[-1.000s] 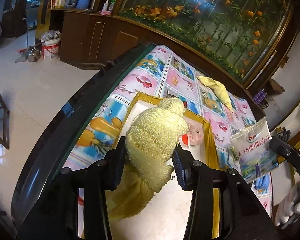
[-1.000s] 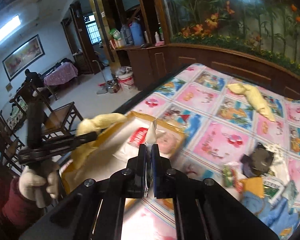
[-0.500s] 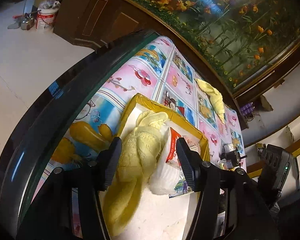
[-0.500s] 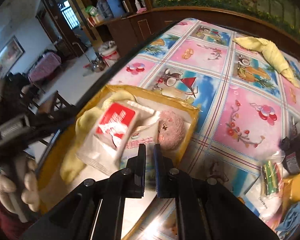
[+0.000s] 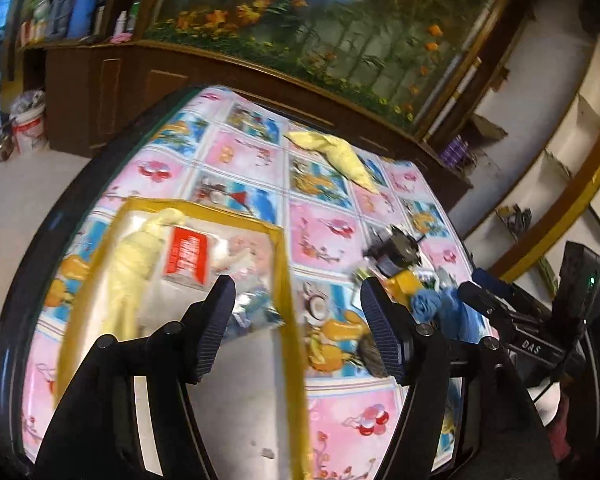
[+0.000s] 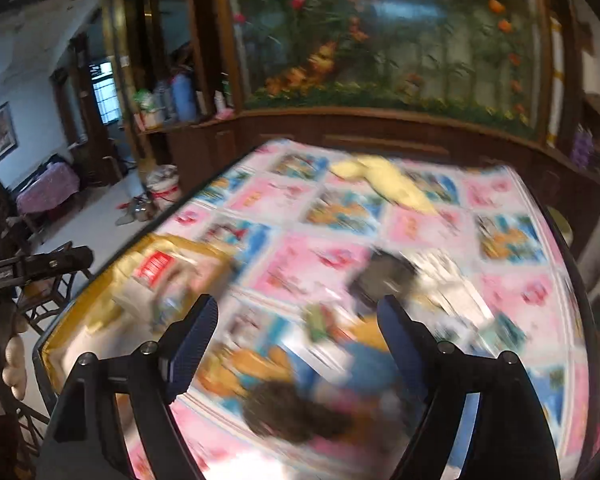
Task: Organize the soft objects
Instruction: 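Grasp the brown knit ball with the left tool while the right tool grasps the small blue cloth, then carry the brown ball and blue cloth into the box and open both tools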
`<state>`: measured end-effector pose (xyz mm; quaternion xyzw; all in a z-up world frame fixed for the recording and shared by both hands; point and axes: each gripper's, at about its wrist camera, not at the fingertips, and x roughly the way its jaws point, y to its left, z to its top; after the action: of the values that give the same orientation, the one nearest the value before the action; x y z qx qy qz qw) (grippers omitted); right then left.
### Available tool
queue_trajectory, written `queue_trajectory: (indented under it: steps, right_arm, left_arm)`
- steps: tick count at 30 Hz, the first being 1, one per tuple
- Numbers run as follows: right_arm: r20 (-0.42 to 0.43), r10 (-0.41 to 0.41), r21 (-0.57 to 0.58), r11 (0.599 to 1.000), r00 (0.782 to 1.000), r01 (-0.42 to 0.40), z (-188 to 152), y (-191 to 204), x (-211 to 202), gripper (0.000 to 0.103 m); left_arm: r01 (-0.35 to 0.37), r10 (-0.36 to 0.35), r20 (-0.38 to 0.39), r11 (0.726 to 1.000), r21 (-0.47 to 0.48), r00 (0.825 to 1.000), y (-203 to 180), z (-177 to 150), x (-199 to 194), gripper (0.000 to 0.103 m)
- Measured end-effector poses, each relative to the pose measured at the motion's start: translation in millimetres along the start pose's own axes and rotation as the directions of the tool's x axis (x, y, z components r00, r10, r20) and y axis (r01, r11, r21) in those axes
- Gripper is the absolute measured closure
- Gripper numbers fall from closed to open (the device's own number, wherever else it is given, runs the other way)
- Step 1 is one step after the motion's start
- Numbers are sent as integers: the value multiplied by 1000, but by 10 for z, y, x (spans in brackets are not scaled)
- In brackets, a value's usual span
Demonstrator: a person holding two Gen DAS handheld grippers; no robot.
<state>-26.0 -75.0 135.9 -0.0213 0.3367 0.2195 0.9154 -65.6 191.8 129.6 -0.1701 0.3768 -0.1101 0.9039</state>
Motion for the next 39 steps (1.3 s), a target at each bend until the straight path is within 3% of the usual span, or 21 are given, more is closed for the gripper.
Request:
queue_trajectory:
  steps: [3,6,9,11,13,14,16,18,22,26,31,35,39]
  right_arm:
    - [-49,-21,89,996,999,25,-276,-453,-77,21]
    - [-56,-38,145,988,998,46,-502,-757,-215,21]
    - [-50,-54,189,980,997,62,-659,-1003,-355,21]
    - [-44,-63,219,973,997,71,-724,-1156,-433,21]
    - [-45,-73,250,965,996,82,-786,-1309,-483,21]
    - [-44,-74,264,961,996,83,-811,-1374,-508,21]
    - [-42,-72,287,955,997,81,-850,-1475,-528,21]
    - [-41,-76,300,950,996,84,-880,-1551,-534,21]
    - [-50,-83,309,946,995,94,-902,-1633,-518,21]
    - [-60,-113,303,945,992,126,-892,-1707,-525,21]
    - [-65,-77,263,960,995,91,-799,-1591,-477,21]
    - [-57,-40,124,991,998,47,-566,-1186,-366,21]
    - [-104,-59,-118,992,993,46,-367,-688,-38,21]
  left_arm:
    - [28,-20,-86,995,98,996,-439,-197,351,37]
    - [58,-33,-182,990,129,983,-727,-413,728,37]
    - [100,-63,-218,981,165,974,-928,-562,974,37]
    - [93,-36,-189,949,302,981,-1122,-612,1065,37]
    - [38,32,-142,885,464,989,-1273,-670,1134,37]
    - [24,60,-140,849,528,988,-1336,-703,1196,37]
    - [44,80,-189,818,573,979,-1355,-740,1334,37]
    - [74,69,-233,830,553,970,-1326,-744,1456,36]
    - [66,72,-251,862,503,965,-1313,-725,1556,34]
    - [65,79,-265,868,492,961,-1349,-745,1526,40]
    - [109,12,-267,894,434,964,-1313,-791,1338,41]
    - [134,-56,-215,919,370,975,-1239,-749,977,41]
    - [139,-100,-140,941,308,985,-1066,-670,554,41]
